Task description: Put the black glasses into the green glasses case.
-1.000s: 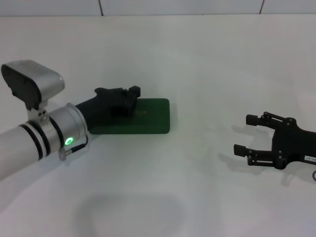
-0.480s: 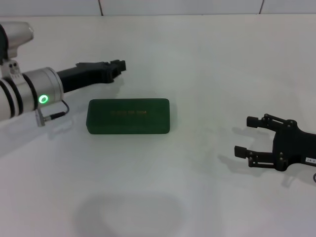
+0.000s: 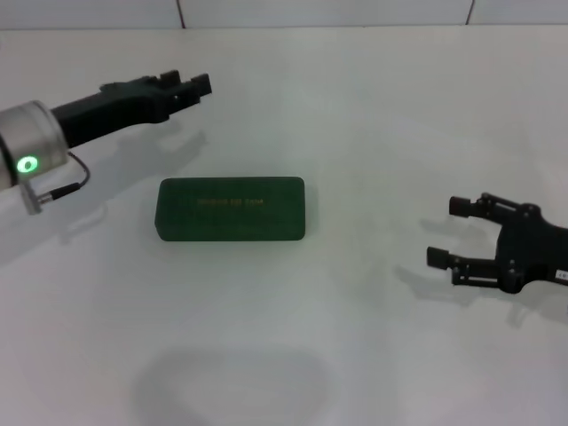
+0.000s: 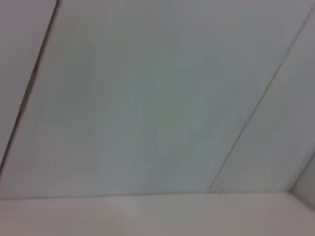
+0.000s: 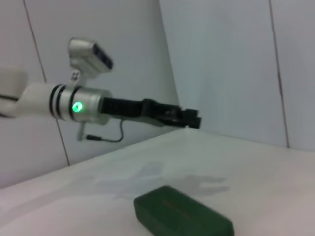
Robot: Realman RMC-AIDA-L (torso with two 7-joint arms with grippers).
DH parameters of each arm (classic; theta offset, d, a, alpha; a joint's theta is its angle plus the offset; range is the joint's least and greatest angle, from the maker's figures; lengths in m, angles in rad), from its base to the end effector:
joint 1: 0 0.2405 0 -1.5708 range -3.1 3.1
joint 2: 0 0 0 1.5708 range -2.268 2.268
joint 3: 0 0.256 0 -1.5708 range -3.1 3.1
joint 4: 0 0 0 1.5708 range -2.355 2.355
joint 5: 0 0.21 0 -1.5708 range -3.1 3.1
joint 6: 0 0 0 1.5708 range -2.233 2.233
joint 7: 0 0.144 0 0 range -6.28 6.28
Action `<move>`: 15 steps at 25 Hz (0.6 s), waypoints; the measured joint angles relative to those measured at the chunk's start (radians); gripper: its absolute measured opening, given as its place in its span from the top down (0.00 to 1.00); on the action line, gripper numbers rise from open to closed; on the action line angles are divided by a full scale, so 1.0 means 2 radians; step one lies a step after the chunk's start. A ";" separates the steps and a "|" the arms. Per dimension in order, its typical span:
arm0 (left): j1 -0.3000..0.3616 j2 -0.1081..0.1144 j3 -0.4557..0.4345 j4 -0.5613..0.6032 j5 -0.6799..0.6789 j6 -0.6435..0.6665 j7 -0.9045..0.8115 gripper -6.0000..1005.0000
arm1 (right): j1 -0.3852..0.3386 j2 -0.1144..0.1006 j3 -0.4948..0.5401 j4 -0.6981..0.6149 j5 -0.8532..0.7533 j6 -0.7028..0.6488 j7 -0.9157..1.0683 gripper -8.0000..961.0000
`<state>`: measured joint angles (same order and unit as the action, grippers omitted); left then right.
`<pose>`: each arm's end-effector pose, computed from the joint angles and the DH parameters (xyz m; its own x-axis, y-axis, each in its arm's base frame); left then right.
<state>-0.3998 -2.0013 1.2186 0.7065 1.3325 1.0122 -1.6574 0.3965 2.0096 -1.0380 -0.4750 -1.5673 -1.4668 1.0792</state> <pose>-0.2738 0.3719 0.0145 0.5156 0.4679 0.7178 0.8045 -0.5526 -0.2177 0.2904 0.2969 -0.0173 0.7859 -0.2280 -0.5747 -0.4111 -0.8870 -0.2103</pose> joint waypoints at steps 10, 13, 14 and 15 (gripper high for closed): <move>0.080 0.002 -0.070 0.005 0.004 0.208 0.176 0.25 | -0.003 -0.018 0.029 -0.001 -0.004 -0.073 -0.007 0.08; 0.110 -0.002 -0.075 0.010 0.007 0.256 0.220 0.16 | -0.007 -0.019 0.026 -0.001 -0.018 -0.100 -0.024 0.08; 0.121 -0.002 -0.076 0.014 0.012 0.266 0.228 0.15 | -0.008 -0.019 0.026 -0.001 -0.022 -0.105 -0.028 0.08; 0.131 -0.003 -0.076 0.020 0.019 0.277 0.232 0.14 | -0.010 -0.018 0.026 -0.002 -0.029 -0.114 -0.036 0.08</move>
<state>-0.1371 -2.0070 1.0657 0.7459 1.3711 1.5656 -1.1926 0.3770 1.9735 -0.9860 -0.4781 -1.6263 -1.6944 1.0080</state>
